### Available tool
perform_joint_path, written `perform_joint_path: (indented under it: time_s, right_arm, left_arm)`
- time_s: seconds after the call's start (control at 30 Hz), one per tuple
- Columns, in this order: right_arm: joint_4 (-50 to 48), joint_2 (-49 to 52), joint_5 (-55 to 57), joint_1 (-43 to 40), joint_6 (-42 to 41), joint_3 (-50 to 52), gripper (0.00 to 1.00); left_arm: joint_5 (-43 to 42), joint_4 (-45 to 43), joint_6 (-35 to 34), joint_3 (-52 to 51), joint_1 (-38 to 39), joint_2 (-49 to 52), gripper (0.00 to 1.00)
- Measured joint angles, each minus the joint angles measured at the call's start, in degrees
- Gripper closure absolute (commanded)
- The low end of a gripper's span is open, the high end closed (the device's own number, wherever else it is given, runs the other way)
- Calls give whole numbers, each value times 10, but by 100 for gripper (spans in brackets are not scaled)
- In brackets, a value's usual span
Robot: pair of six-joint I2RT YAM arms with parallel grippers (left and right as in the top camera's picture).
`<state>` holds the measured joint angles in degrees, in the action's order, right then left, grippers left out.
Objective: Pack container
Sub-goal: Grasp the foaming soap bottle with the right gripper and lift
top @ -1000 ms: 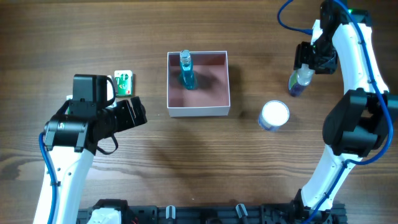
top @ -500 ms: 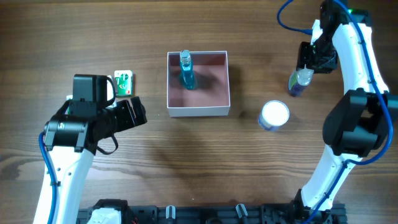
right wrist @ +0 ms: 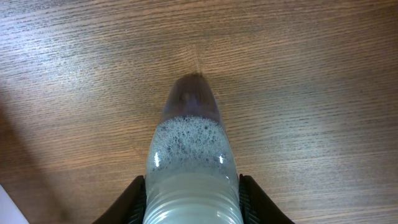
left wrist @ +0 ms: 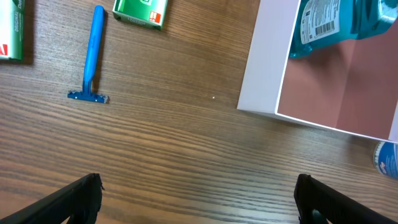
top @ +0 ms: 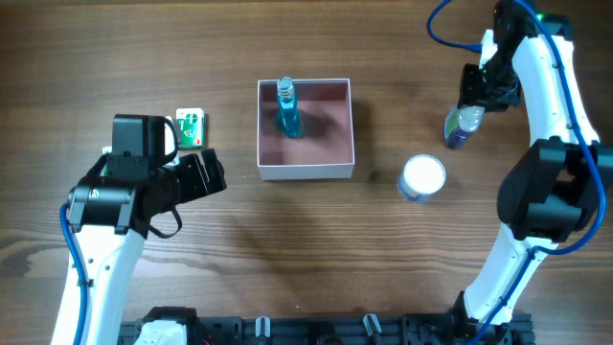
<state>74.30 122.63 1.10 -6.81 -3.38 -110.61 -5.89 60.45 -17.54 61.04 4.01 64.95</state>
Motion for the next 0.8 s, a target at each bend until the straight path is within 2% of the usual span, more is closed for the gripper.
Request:
perform_joint_path:
  time_s: [0.33,0.47,0.63,0.8]
  right_arm:
    - [3,-5,0,3,-15,0,96]
    - [3,-38,0,24,-15,0,96]
    - [-2,-146,0,91,-15,-1,96]
    - [-27,-237,-2,208,-35,-14,96]
  left_arm:
    - [0,0,0,0,0,0,0]
    - [0,0,0,0,0,0,0]
    - [0,0,0,0,0,0,0]
    - [0,0,0,0,0,0,0]
